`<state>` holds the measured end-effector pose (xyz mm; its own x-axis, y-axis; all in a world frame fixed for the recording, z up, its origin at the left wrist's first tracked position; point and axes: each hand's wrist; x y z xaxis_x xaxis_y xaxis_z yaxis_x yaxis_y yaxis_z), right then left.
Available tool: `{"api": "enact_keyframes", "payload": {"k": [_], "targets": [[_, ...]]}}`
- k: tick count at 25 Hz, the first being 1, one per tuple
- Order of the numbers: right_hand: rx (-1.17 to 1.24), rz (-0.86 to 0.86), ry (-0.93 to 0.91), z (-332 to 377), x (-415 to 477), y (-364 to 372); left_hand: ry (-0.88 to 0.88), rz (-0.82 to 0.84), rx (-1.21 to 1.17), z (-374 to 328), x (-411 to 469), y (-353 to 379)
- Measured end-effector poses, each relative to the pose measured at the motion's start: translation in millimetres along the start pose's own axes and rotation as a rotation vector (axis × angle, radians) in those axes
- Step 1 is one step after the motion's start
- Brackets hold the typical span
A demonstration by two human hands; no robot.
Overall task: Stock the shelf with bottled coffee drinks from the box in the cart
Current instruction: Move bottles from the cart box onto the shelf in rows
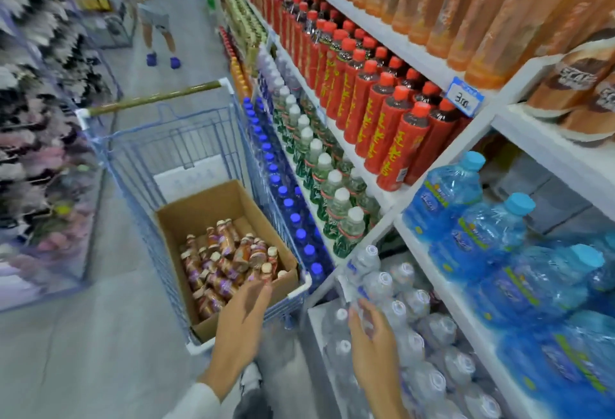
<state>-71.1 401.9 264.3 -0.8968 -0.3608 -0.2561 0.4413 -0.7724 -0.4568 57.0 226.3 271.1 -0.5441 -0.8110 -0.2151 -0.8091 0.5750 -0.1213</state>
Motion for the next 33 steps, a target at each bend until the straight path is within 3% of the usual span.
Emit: {"api": "enact_keyframes", "payload": {"k": [9, 17, 28, 33], "targets": [[-0.207, 0.183, 0.056, 14, 38, 89, -0.211, -0.233, -0.089, 50, 35, -85], [-0.276, 0.300, 0.069, 48, 84, 157, -0.356, -0.255, -0.044, 79, 117, -121], [-0.345, 0.427, 0.198, 50, 129, 186, -0.693, -0.131, 0.079, 130, 284, -54], [-0.390, 0.498, 0.283, 34, 152, 191, -0.736, -0.130, 0.216, 184, 360, -35]]}}
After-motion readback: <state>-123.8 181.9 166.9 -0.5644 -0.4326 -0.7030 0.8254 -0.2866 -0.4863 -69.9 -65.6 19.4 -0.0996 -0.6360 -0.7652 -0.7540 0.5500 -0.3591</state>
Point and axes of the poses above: each hand's wrist, its own x-axis towards the middle knuckle, its own y-axis out of the palm, z = x × y, and after that the axes turned 11 degrees about -x, right-handed
